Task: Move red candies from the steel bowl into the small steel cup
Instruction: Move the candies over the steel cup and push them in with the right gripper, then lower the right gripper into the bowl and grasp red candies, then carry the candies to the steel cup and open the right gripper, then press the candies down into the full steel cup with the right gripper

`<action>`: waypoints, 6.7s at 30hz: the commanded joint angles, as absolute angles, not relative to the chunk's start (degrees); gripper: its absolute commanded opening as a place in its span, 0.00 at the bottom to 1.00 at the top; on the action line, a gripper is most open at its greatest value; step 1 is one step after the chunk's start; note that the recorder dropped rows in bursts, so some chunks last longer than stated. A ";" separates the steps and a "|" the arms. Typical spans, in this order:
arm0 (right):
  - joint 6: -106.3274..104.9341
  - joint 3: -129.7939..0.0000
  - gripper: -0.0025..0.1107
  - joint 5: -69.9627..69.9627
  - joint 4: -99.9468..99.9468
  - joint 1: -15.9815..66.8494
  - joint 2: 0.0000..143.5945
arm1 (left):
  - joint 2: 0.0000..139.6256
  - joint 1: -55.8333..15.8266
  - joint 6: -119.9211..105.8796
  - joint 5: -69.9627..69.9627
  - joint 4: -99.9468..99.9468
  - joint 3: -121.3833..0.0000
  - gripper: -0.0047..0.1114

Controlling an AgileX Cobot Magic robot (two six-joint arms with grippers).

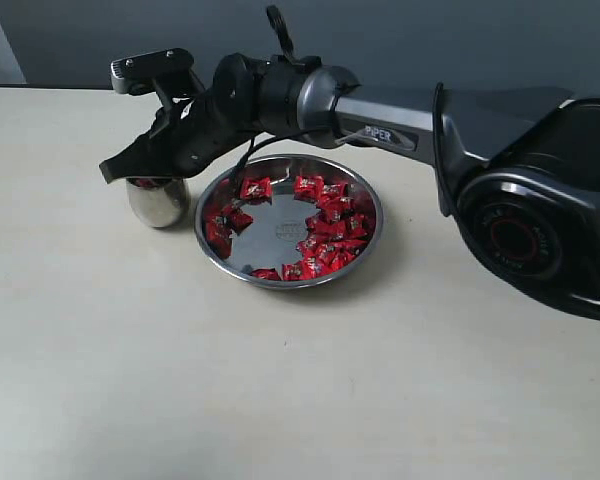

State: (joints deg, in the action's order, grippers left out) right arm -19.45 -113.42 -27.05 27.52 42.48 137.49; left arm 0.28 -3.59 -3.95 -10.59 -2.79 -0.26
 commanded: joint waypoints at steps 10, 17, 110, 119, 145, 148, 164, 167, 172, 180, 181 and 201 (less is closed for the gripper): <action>-19.74 -113.46 0.24 -26.77 26.84 42.38 137.39 | 0.00 -3.56 -3.84 -10.28 -2.46 0.00 0.06; -19.90 -113.46 0.24 -26.42 26.57 42.38 137.39 | 0.00 -3.56 -3.84 -10.28 -2.46 0.00 0.06; -13.36 -113.27 0.43 -43.93 21.36 34.15 141.89 | 0.00 -3.56 -3.84 -10.42 -2.46 0.00 0.06; -13.36 -113.27 0.02 -46.48 19.99 34.15 140.98 | 0.00 -3.56 -3.84 -10.42 -2.46 0.00 0.06; -17.35 -113.39 0.02 -29.79 24.16 41.48 133.39 | 0.00 -3.56 -3.84 -10.27 -2.46 0.00 0.06; -17.44 -113.39 0.02 -28.67 24.56 41.97 133.99 | 0.00 -3.56 -3.84 -10.27 -2.46 0.00 0.06; -19.15 -113.39 0.02 -25.46 26.38 42.26 136.65 | 0.00 -3.56 -3.84 -10.42 -2.46 0.00 0.06; -20.14 -113.39 0.02 -25.71 27.10 42.41 137.47 | 0.00 -3.56 -3.84 -10.42 -2.46 0.00 0.06; -20.14 -113.39 0.09 -25.71 27.51 42.41 138.47 | 0.00 -3.56 -3.84 -10.31 -2.46 0.00 0.06; -20.14 -113.49 0.23 -25.38 27.74 42.41 138.47 | 0.00 -3.56 -3.84 -10.31 -2.46 0.00 0.06; -20.14 -113.49 0.23 -25.38 27.74 42.41 138.47 | 0.00 -3.56 -3.84 -10.31 -2.46 0.00 0.06; -20.14 -113.49 0.23 -25.27 27.33 42.41 136.42 | 0.00 -3.56 -3.84 -10.31 -2.46 0.00 0.06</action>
